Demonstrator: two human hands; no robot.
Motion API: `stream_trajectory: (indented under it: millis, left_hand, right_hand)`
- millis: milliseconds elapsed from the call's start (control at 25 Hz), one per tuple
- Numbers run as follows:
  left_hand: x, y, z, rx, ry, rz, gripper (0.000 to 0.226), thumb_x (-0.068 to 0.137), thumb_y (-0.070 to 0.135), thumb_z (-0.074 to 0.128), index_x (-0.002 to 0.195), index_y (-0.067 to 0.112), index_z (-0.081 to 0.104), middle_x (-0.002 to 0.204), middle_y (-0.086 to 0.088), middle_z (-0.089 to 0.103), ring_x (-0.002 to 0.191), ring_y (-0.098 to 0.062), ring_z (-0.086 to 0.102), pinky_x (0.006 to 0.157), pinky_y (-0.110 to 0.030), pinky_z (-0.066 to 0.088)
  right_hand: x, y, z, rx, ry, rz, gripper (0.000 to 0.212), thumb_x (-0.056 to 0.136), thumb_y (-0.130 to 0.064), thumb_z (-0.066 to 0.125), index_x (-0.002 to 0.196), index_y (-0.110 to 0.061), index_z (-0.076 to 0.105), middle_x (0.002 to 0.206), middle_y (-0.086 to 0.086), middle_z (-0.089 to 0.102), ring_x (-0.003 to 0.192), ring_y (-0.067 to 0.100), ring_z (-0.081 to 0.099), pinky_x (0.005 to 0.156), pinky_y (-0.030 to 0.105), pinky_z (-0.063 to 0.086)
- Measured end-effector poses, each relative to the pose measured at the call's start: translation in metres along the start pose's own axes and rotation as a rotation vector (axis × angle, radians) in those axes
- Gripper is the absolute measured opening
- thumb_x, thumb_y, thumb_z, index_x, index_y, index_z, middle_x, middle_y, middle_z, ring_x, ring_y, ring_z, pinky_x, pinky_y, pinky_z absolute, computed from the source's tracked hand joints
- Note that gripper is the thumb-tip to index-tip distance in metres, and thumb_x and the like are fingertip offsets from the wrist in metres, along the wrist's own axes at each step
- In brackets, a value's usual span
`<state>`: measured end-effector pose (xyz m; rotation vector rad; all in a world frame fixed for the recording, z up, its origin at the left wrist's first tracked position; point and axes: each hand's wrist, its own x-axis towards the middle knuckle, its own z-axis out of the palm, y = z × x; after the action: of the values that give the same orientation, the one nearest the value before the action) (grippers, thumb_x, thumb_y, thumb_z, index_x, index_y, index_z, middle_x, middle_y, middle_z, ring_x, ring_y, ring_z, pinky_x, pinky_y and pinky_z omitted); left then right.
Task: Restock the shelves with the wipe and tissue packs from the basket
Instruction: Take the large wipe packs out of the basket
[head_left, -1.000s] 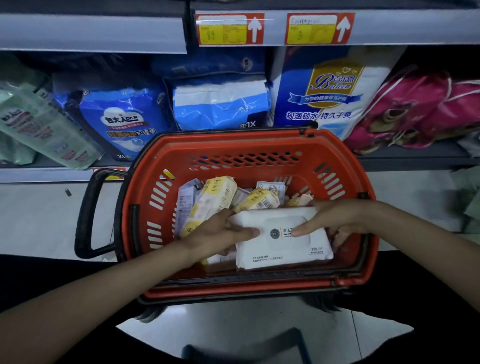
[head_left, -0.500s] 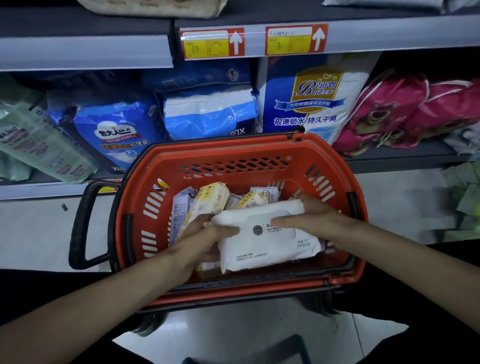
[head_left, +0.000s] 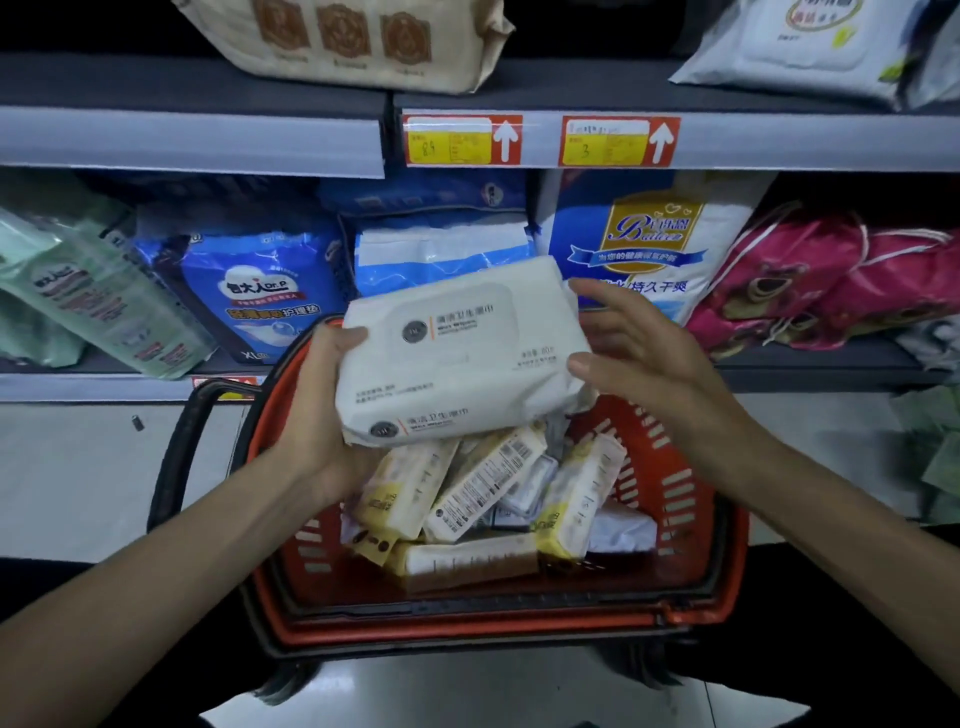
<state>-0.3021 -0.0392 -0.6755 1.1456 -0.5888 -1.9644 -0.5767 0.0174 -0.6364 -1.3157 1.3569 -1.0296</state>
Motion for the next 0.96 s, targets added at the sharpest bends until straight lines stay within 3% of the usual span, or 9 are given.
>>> stream_trajectory:
  millis: [80, 160, 240, 320, 400, 600, 720, 840, 960]
  left_hand:
    - [0.003, 0.013, -0.001, -0.008, -0.001, 0.050, 0.043, 0.097, 0.047, 0.039, 0.106, 0.026, 0.076, 0.114, -0.003, 0.075, 0.086, -0.024, 0.072, 0.070, -0.034, 0.052]
    - [0.002, 0.023, 0.001, -0.015, -0.045, 0.064, 0.041, 0.096, 0.050, 0.041, 0.110, 0.028, 0.073, 0.116, -0.001, 0.072, 0.088, -0.023, 0.069, 0.073, -0.034, 0.045]
    - [0.003, 0.027, 0.002, 0.007, -0.068, 0.066, 0.042, 0.097, 0.051, 0.041, 0.112, 0.028, 0.073, 0.114, 0.000, 0.072, 0.087, -0.023, 0.069, 0.072, -0.035, 0.048]
    - [0.000, 0.030, 0.008, 0.020, -0.098, 0.075, 0.043, 0.100, 0.048, 0.040, 0.112, 0.026, 0.075, 0.109, -0.002, 0.075, 0.083, -0.022, 0.072, 0.063, -0.033, 0.057]
    - [-0.002, 0.032, 0.013, 0.037, -0.113, 0.094, 0.045, 0.102, 0.048, 0.040, 0.120, 0.026, 0.075, 0.116, -0.005, 0.074, 0.091, -0.026, 0.073, 0.063, -0.036, 0.060]
    - [-0.015, 0.045, 0.036, 0.050, -0.146, 0.203, 0.068, 0.098, 0.070, 0.034, 0.139, 0.026, 0.066, 0.142, -0.009, 0.065, 0.128, -0.032, 0.065, 0.092, -0.045, 0.060]
    - [-0.026, 0.057, 0.043, 0.170, -0.198, 0.342, 0.080, 0.083, 0.068, 0.066, 0.147, 0.020, 0.058, 0.142, -0.013, 0.064, 0.129, -0.032, 0.063, 0.106, -0.049, 0.054]
    - [-0.040, 0.067, 0.049, 0.324, -0.192, 0.445, 0.103, 0.061, 0.058, 0.092, 0.139, 0.002, 0.055, 0.103, -0.004, 0.078, 0.102, -0.021, 0.074, 0.112, -0.052, 0.047]
    - [-0.060, 0.081, 0.060, 0.285, -0.178, 0.544, 0.084, 0.073, 0.044, 0.089, 0.136, -0.001, 0.056, 0.068, 0.007, 0.071, 0.075, -0.009, 0.072, 0.114, -0.054, 0.041]
  right_hand:
    - [-0.004, -0.007, 0.002, -0.224, -0.077, -0.133, 0.090, 0.079, -0.049, 0.083, 0.156, -0.040, 0.038, 0.156, -0.012, 0.041, 0.143, 0.002, 0.043, 0.113, 0.030, 0.044]
    - [-0.005, -0.015, 0.009, -0.455, -0.093, -0.195, 0.115, 0.073, -0.060, 0.086, 0.163, -0.044, 0.016, 0.167, -0.020, 0.010, 0.151, -0.011, 0.015, 0.112, 0.008, 0.028]
    - [0.000, -0.023, 0.014, -0.492, -0.070, -0.227, 0.127, 0.067, -0.061, 0.087, 0.162, -0.049, 0.004, 0.166, -0.026, -0.001, 0.147, -0.019, 0.006, 0.105, -0.003, 0.025]
    - [0.007, -0.028, 0.013, -0.392, -0.027, -0.233, 0.127, 0.067, -0.057, 0.090, 0.163, -0.048, 0.006, 0.167, -0.023, 0.007, 0.152, -0.012, 0.010, 0.120, 0.020, 0.032]
    - [0.012, -0.029, 0.013, -0.199, -0.021, -0.191, 0.123, 0.068, -0.048, 0.094, 0.162, -0.047, 0.015, 0.165, -0.020, 0.025, 0.151, 0.003, 0.030, 0.118, 0.045, 0.042]
    - [0.022, -0.037, 0.008, 0.199, 0.054, -0.133, 0.107, 0.074, -0.009, 0.093, 0.159, -0.037, 0.034, 0.148, -0.010, 0.058, 0.127, 0.013, 0.065, 0.100, 0.040, 0.059]
    - [0.031, -0.045, 0.001, 0.312, 0.119, -0.100, 0.096, 0.073, -0.018, 0.095, 0.153, -0.036, 0.046, 0.145, -0.009, 0.062, 0.130, 0.017, 0.063, 0.107, 0.044, 0.053]
    - [0.035, -0.054, -0.003, 0.429, 0.130, -0.100, 0.085, 0.070, -0.026, 0.094, 0.146, -0.029, 0.057, 0.141, 0.003, 0.066, 0.131, 0.026, 0.062, 0.113, 0.053, 0.046]
    - [0.027, -0.082, 0.002, 0.388, 0.174, -0.148, 0.091, 0.062, -0.045, 0.098, 0.143, -0.040, 0.057, 0.146, -0.002, 0.062, 0.137, 0.023, 0.056, 0.113, 0.053, 0.046]
